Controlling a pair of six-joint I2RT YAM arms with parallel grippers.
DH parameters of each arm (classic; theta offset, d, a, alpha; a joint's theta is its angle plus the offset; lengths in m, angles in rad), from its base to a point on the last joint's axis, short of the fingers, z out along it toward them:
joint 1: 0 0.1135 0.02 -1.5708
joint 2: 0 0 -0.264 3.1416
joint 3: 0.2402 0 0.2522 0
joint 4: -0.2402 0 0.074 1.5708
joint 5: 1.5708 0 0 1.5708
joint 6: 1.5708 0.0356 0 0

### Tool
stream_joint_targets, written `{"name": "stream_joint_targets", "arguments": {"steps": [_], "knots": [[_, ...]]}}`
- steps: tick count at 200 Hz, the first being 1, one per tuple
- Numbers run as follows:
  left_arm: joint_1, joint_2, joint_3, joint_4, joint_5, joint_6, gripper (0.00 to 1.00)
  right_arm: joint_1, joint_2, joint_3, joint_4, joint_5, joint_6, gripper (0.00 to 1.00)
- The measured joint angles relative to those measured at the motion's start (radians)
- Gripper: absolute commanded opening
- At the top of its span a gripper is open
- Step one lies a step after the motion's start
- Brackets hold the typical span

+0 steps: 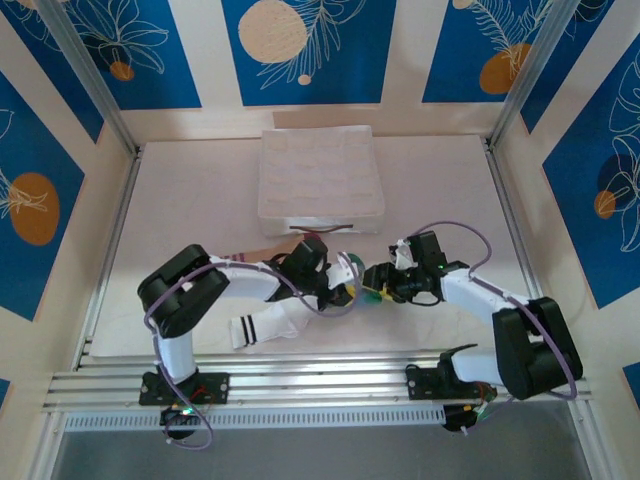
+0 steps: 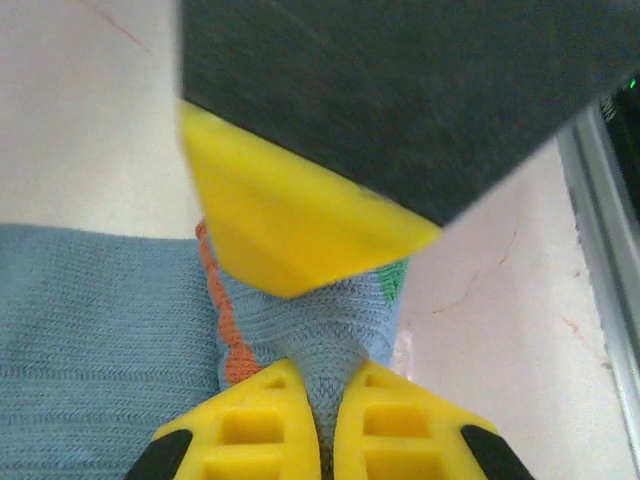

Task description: Roll the socks

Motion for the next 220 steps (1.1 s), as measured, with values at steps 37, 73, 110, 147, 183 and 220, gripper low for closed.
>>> {"name": "stream_joint_targets", "arguments": {"steps": [37, 73, 110, 147, 183, 220], "knots": [[0.059, 0.054, 0.003, 0.077, 0.124, -0.175, 0.04, 0.0, 0.079, 0.001, 0.077, -0.024, 0.005, 0.32], [0.071, 0.068, 0.003, 0.101, 0.151, -0.245, 0.27, 0.003, 0.14, 0.044, 0.061, -0.019, 0.019, 0.2], [0.073, 0.032, -0.005, 0.069, 0.111, -0.205, 0.37, 0.013, 0.195, 0.119, -0.026, 0.003, 0.016, 0.16], [0.058, -0.105, -0.015, -0.04, -0.001, -0.033, 0.41, 0.034, 0.201, 0.164, -0.102, 0.049, 0.008, 0.15], [-0.035, -0.196, -0.02, -0.093, -0.217, 0.204, 0.48, 0.045, 0.216, 0.195, -0.144, 0.069, -0.004, 0.15], [-0.166, -0.18, -0.034, -0.095, -0.427, 0.396, 0.47, 0.051, 0.228, 0.213, -0.164, 0.076, -0.01, 0.15]]}}
